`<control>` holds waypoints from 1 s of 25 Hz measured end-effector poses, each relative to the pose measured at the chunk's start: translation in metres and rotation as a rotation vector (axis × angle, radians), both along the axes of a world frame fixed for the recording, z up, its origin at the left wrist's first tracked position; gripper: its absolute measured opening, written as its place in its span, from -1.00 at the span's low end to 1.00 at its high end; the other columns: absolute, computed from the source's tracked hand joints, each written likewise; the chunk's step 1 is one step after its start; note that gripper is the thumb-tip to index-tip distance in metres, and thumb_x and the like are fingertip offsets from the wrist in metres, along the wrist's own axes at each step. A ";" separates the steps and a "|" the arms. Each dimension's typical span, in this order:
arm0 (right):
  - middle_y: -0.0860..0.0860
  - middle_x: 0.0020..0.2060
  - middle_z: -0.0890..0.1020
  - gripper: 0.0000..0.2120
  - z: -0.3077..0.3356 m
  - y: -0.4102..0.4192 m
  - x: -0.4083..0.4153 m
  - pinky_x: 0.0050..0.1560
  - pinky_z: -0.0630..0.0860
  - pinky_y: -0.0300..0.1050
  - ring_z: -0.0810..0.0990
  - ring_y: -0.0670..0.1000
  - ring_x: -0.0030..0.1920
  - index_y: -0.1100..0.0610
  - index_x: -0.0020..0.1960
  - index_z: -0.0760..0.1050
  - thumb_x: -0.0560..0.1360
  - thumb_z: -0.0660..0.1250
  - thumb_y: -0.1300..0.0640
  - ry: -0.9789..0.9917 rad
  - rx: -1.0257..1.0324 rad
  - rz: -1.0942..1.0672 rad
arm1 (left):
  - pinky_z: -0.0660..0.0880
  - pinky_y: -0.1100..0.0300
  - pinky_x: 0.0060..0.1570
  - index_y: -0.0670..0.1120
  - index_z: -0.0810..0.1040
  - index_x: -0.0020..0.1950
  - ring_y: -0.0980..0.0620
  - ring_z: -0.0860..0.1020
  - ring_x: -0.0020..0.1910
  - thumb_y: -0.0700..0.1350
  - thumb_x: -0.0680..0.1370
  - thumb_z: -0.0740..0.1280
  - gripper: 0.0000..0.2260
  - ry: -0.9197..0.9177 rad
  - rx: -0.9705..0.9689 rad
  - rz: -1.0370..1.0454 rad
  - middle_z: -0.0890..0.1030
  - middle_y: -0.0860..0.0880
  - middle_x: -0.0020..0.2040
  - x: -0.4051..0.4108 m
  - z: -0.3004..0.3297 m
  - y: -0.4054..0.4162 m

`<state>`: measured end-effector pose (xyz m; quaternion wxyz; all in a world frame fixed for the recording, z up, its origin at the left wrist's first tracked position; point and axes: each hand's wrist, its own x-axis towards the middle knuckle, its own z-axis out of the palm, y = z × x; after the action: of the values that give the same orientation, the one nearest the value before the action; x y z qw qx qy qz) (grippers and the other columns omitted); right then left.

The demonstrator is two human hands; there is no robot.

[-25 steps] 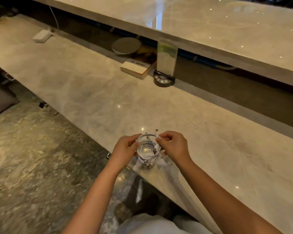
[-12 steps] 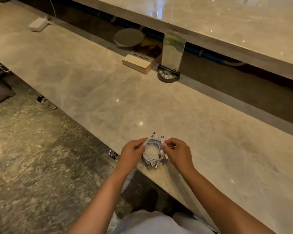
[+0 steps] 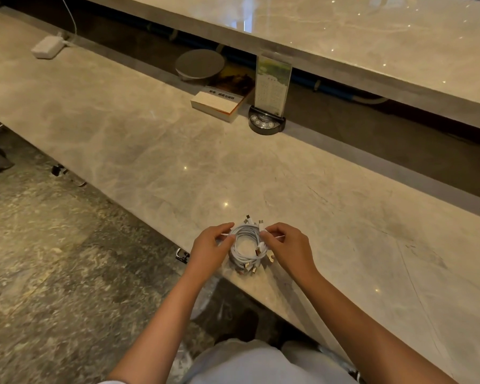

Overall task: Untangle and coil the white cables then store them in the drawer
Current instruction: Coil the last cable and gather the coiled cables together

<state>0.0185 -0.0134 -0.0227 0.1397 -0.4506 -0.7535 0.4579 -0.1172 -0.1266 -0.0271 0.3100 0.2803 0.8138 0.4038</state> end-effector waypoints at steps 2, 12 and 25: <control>-0.03 -0.22 0.66 -0.84 0.000 0.000 0.001 -0.19 0.47 -0.25 0.59 -0.08 -0.20 0.11 -0.10 0.62 0.48 0.34 0.03 -0.009 0.000 -0.006 | 0.37 0.57 -0.18 -0.03 0.55 0.23 0.26 0.51 -0.04 -0.10 0.52 0.32 -0.73 0.012 0.012 -0.011 0.57 0.07 0.08 -0.002 0.004 0.001; -0.01 -0.20 0.60 -0.84 0.009 -0.005 -0.001 -0.14 0.42 -0.28 0.53 -0.10 -0.21 0.16 0.00 0.61 0.42 0.41 0.18 -0.004 0.004 -0.033 | 0.38 0.54 -0.15 -0.10 0.59 0.18 0.13 0.54 -0.03 -0.20 0.51 0.34 -0.76 0.103 0.044 -0.081 0.62 -0.03 0.10 -0.005 -0.003 0.003; -0.02 -0.28 0.60 -0.91 -0.009 -0.018 0.000 -0.20 0.55 -0.11 0.57 -0.02 -0.26 0.09 -0.08 0.57 0.42 0.41 0.18 0.108 -0.107 -0.124 | 0.35 0.61 -0.05 -0.11 0.57 0.21 0.18 0.52 0.01 -0.19 0.54 0.31 -0.75 0.077 0.154 -0.070 0.58 0.02 0.06 -0.003 -0.013 -0.005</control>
<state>0.0180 -0.0311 -0.0315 0.1839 -0.4780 -0.6899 0.5116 -0.1204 -0.1312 -0.0404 0.2702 0.3470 0.7812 0.4430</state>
